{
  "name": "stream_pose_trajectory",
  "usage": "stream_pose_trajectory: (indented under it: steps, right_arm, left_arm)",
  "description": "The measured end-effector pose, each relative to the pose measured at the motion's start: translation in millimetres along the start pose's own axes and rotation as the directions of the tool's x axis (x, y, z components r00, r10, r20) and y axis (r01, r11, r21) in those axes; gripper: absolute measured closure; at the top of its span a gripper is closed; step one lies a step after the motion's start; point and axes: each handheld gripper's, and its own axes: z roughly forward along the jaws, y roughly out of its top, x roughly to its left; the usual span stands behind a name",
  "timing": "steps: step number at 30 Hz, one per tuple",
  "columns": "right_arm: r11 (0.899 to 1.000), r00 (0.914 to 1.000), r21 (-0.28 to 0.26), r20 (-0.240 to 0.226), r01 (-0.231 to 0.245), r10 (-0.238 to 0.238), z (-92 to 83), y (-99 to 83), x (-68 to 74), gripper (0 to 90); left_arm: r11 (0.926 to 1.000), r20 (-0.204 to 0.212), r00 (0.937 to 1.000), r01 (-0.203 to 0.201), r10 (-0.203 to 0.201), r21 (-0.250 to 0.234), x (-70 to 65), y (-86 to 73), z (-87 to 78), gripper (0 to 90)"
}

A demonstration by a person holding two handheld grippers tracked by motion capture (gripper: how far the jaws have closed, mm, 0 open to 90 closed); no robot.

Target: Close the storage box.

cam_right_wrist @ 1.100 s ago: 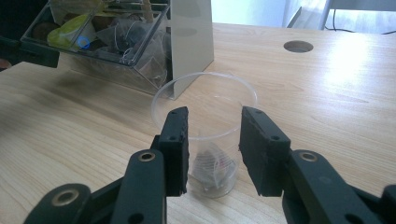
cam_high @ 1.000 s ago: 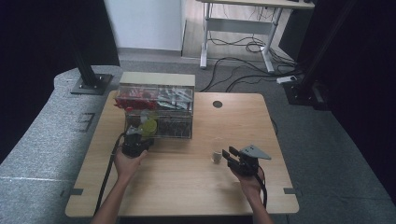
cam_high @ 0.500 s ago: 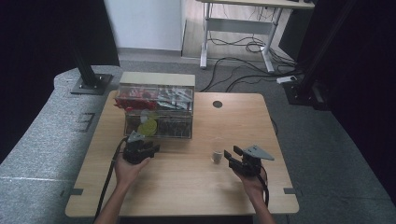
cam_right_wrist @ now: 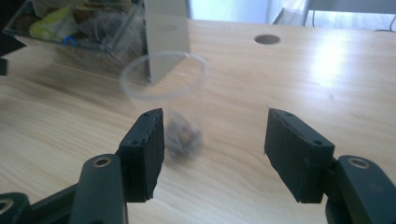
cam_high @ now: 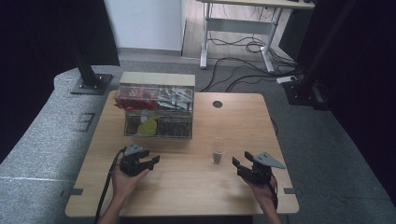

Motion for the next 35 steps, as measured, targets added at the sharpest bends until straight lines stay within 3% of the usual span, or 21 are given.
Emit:
stream_pose_trajectory:
  steps: [6, 15, 23, 35]
  right_arm:
    - [0.999, 0.9997, 0.030, 0.010, -0.021, 0.021, -7.7, -17.7, -15.0, 37.5]
    - [0.995, 0.9990, 0.096, 0.035, -0.032, 0.029, -8.8, -38.3, -26.5, 37.3]
    - [0.987, 0.9988, 0.160, 0.048, -0.004, -0.004, 1.5, -46.9, -25.3, 37.3]
    - [0.984, 0.9983, 0.175, 0.058, -0.001, -0.009, 4.7, -49.3, -27.2, 37.0]
  left_arm:
    - [0.9991, -0.011, 0.9995, -0.030, 0.030, 0.031, -3.3, -15.3, -4.9, 42.0]
    - [0.9984, -0.046, 0.9988, -0.017, 0.019, 0.053, 1.0, -34.9, -15.2, 41.8]
    - [0.9973, -0.055, 0.9985, -0.002, 0.006, 0.074, 6.9, -43.1, -14.6, 41.6]
    - [0.9975, -0.059, 0.9981, 0.023, -0.019, 0.066, 12.9, -43.5, -17.7, 41.4]
